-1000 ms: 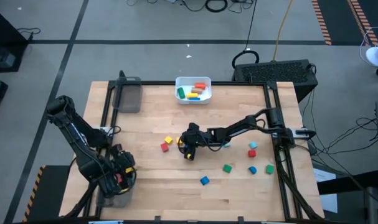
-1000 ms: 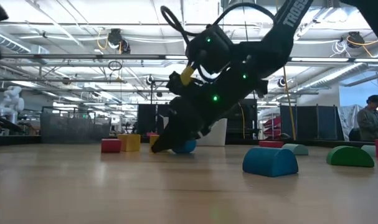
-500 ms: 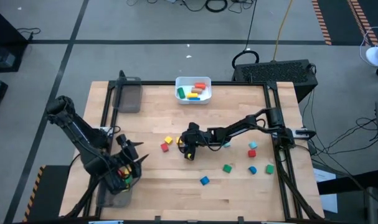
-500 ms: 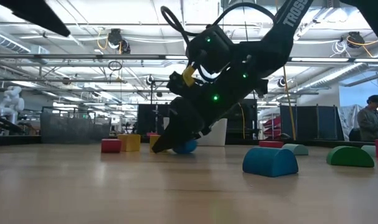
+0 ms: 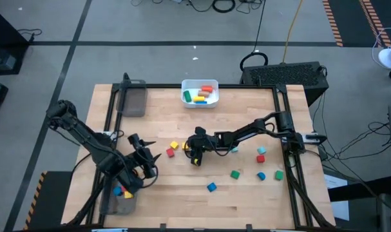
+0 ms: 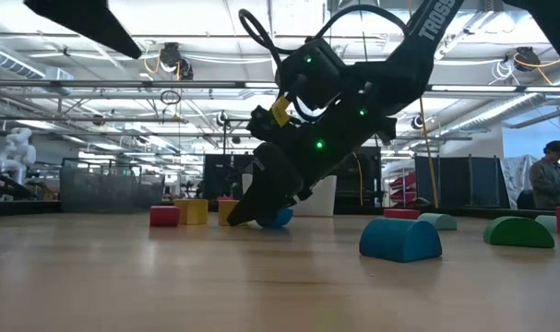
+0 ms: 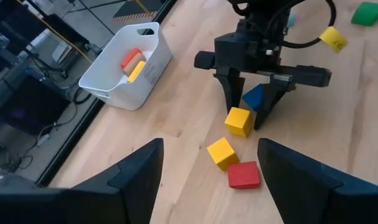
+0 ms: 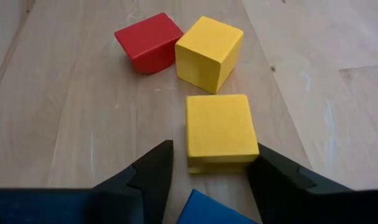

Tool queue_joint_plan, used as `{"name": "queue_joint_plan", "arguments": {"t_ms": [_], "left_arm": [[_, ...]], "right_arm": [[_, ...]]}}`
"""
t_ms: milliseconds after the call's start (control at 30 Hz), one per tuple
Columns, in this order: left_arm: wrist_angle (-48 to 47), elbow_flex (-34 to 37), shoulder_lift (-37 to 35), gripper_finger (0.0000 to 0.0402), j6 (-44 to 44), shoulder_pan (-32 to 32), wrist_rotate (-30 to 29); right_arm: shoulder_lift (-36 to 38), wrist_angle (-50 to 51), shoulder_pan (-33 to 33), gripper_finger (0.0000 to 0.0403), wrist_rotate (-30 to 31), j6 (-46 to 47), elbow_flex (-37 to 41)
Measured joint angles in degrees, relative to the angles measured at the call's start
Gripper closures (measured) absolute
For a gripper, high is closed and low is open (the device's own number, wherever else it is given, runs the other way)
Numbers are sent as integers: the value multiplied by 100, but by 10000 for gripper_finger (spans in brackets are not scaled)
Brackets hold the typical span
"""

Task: Sort blocks by size
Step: Put the yellow square block into the bottom black bin

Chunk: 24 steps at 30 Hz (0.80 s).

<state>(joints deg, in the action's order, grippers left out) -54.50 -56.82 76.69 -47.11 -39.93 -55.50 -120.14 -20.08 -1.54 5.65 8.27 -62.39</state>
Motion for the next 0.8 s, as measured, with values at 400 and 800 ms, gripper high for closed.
{"name": "queue_joint_plan", "arguments": {"t_ms": [400, 800], "left_arm": [[1734, 1070, 0, 140, 1257, 825, 685], [3937, 2073, 2, 140, 2368, 1506, 1460]], "right_arm": [[2, -28, 0, 264, -4, -26, 0], [2, -199, -2, 274, -4, -149, 0]]}}
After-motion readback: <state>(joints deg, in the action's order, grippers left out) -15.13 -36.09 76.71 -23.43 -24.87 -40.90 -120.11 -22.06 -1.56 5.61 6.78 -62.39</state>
